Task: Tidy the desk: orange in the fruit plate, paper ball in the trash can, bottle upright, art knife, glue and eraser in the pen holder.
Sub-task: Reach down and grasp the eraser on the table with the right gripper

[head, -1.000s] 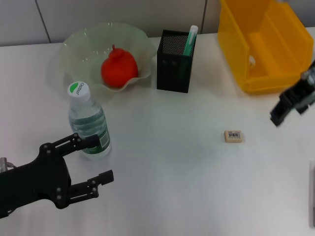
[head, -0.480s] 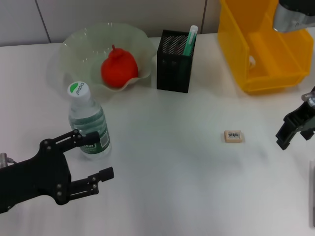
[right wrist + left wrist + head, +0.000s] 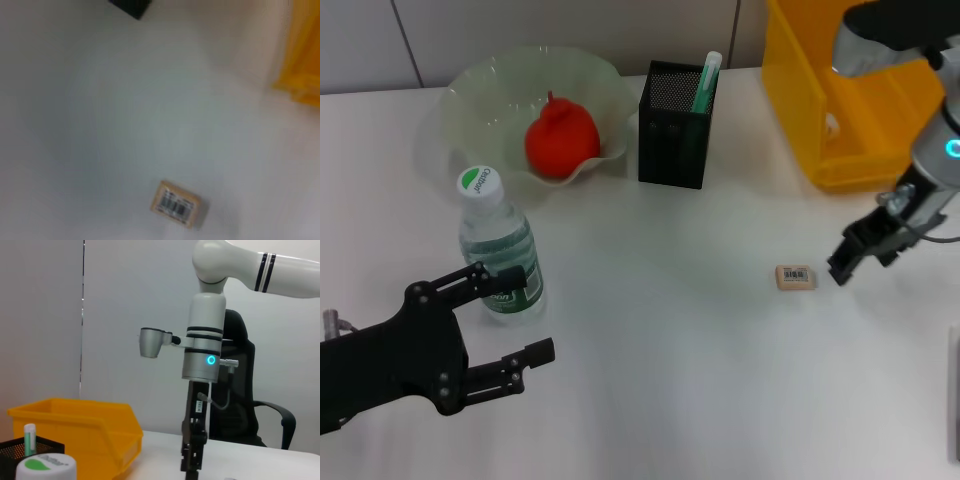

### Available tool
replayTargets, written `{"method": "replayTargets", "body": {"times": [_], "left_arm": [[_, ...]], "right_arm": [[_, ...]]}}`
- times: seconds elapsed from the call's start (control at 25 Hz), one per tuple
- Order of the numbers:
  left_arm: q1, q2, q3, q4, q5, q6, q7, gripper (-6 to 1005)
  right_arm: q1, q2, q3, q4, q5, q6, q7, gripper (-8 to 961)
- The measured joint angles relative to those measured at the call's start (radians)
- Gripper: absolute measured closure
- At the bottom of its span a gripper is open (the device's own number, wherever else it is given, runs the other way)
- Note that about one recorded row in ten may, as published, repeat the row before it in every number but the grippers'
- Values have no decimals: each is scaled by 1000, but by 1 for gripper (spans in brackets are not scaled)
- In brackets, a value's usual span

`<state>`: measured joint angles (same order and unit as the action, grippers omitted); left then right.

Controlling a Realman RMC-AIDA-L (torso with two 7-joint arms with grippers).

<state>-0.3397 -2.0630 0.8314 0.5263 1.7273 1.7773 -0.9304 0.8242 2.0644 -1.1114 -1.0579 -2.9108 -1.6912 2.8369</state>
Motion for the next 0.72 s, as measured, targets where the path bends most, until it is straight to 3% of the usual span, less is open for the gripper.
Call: {"method": "replayTargets", "body": {"times": [0.08,0.72], "left_arm": [[3,-1,0,-3,0,-3,0,214],[11,-2,0,-6,0,-8,8,214]], "right_arm": [[19,9,0,35,4,39,-9,396],[91,14,-22,212,76,173,-24,417]]}}
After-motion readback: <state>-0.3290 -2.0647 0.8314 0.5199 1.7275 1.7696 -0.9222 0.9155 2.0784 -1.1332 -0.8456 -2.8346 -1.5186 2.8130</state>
